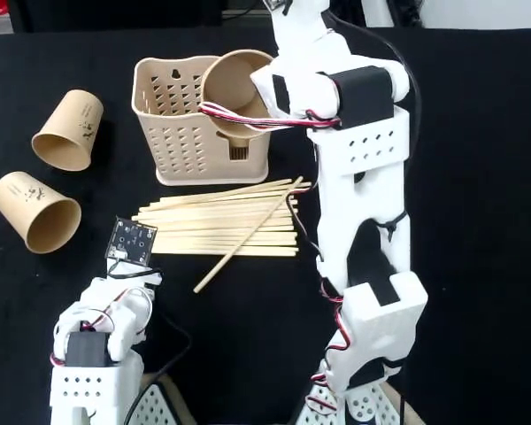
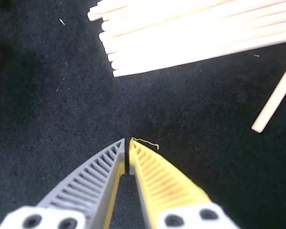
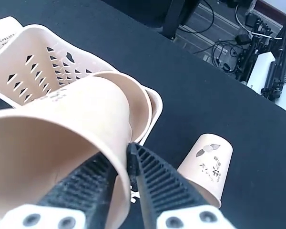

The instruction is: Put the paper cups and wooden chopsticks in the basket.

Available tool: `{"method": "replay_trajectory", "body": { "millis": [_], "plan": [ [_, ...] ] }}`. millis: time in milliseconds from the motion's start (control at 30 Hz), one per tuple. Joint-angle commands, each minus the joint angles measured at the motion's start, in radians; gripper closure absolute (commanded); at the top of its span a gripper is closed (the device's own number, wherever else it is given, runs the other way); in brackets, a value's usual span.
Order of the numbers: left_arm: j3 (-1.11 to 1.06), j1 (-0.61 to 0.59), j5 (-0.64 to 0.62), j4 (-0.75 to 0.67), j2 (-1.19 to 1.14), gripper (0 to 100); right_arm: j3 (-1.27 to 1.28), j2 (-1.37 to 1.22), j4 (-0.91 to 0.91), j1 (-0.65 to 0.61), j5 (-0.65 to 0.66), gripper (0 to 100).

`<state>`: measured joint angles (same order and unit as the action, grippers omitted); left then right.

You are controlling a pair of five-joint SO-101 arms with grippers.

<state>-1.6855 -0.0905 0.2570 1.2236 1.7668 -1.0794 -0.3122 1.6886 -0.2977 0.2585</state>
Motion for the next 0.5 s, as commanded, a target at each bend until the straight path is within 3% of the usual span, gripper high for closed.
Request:
{"method": "replay_trajectory", "body": {
  "millis": [0,233,467],
  "plan": [
    [-0.016,0.004,0.000,-0.006,0.011,97,-0.044,0.002,-0.023,-0.015,0.005,91.2],
    [-0.016,0.004,-0.002,-0.005,0.011,97,-0.051,0.007,-0.035,-0.017,0.008,72.1],
    [-0.016,0.004,-0.002,-0.005,0.011,97,-0.051,0.007,-0.057,-0.017,0.008,75.2]
  ]
}}
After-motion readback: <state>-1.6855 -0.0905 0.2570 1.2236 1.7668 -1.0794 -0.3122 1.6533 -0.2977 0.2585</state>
